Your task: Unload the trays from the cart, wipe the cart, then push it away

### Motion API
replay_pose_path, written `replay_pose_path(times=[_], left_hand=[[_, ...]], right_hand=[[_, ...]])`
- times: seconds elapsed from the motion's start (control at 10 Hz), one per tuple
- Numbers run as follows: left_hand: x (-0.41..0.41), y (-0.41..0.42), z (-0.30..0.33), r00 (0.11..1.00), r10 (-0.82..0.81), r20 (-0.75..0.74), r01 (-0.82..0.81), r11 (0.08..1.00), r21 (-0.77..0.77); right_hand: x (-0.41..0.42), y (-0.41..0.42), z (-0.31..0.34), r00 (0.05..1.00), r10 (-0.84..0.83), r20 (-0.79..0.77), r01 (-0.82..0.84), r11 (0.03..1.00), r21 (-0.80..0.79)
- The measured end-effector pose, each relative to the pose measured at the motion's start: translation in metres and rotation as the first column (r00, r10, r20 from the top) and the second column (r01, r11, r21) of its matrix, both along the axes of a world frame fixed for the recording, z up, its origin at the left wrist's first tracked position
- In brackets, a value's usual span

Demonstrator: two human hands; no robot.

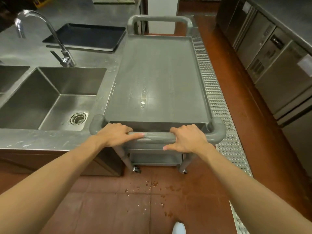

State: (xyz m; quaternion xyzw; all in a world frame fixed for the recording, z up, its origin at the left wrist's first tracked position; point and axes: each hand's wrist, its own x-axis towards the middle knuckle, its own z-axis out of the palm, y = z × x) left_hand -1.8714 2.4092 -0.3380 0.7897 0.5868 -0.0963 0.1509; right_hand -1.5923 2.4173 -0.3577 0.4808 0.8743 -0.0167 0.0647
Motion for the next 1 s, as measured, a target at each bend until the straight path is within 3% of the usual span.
replay_pose_path(times=[0.2, 0.4, 0.7, 0.8, 0.9, 1.0], left_hand=[[-0.025, -0.002, -0.001, 0.999, 0.054, -0.007, -0.053, 0.998, 0.043], [-0.029, -0.004, -0.009, 0.998, 0.053, 0.030, -0.054, 0.997, 0.049], [-0.031, -0.010, -0.018, 0.997, 0.060, 0.055, -0.072, 0.970, 0.232], [-0.030, -0.015, -0.014, 0.989, 0.095, 0.117, -0.120, 0.966, 0.230], [-0.029, -0.024, -0.005, 0.939, 0.129, 0.318, -0.185, 0.971, 0.151], [-0.031, -0.042, 0.014, 0.740, 0.204, 0.641, -0.300, 0.953, 0.042]], right_hand=[[-0.027, -0.005, 0.000, 0.983, -0.060, -0.172, 0.068, 0.997, 0.041], [-0.037, -0.013, 0.004, 0.977, -0.164, -0.134, 0.170, 0.985, 0.036], [-0.041, -0.017, -0.003, 0.964, -0.238, -0.118, 0.249, 0.963, 0.098], [-0.042, -0.020, -0.001, 0.960, -0.245, -0.135, 0.257, 0.963, 0.080], [-0.043, -0.029, 0.007, 0.916, -0.301, -0.266, 0.309, 0.951, -0.013], [-0.048, -0.045, 0.030, 0.732, -0.402, -0.551, 0.391, 0.909, -0.145]])
